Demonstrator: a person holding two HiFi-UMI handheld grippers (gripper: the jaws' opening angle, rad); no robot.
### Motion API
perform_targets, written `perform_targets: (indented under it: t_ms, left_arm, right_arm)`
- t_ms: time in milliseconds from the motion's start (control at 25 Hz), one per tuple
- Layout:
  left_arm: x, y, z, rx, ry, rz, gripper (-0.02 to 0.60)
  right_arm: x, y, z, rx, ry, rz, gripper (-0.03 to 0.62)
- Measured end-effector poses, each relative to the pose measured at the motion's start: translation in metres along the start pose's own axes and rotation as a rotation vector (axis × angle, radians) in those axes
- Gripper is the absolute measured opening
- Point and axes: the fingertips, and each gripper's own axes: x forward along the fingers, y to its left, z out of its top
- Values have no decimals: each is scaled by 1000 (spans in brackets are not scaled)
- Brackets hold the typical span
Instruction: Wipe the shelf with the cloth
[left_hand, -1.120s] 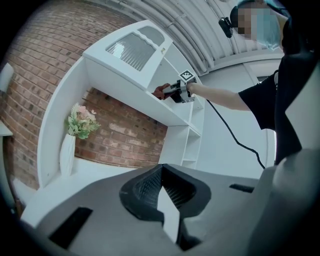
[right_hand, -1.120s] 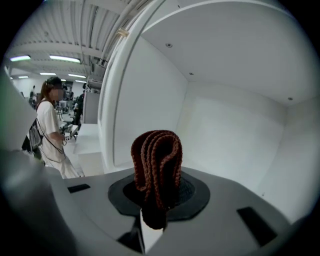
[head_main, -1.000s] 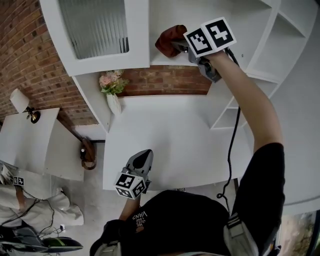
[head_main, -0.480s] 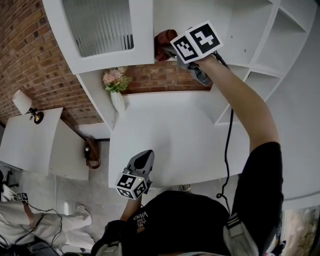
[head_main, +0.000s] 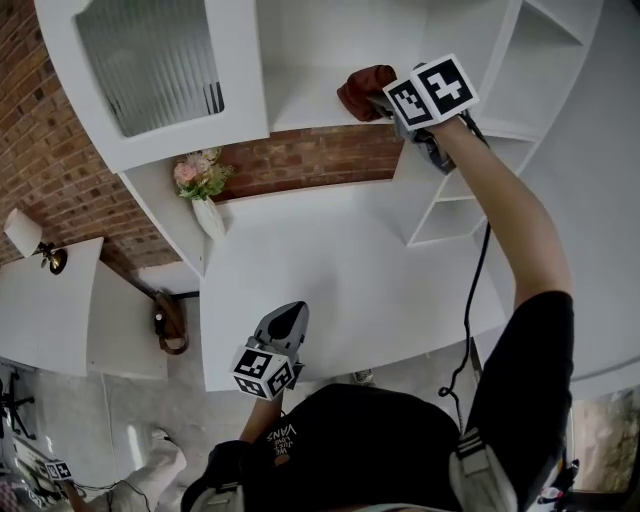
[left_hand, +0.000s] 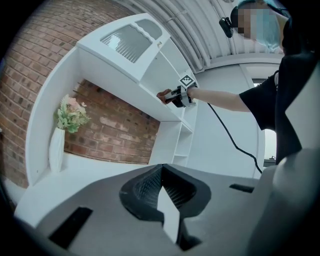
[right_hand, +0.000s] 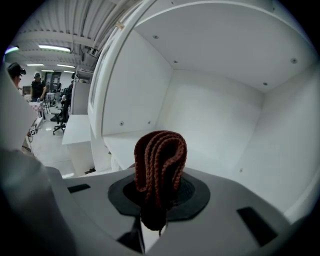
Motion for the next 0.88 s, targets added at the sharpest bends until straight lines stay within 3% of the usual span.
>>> perform_targets:
  t_ms: [320,520,720,880]
  left_arm:
    - [41,-19,-5,2,19,-70,5]
    - [61,-29,-4,5,28,-112,5]
    - [74,-36,-5,8,35,-142,5]
    - [76,-38,-4,14,40,-157,5]
  right_arm:
    - [-40,-82,-58,-18,112,-167,71]
    - [-60,-113,-81,-204,224,-321,71]
    - [-69,-121,-87,-400,303,-424,71]
    - [-76,-124,-87,-453,314,-466,71]
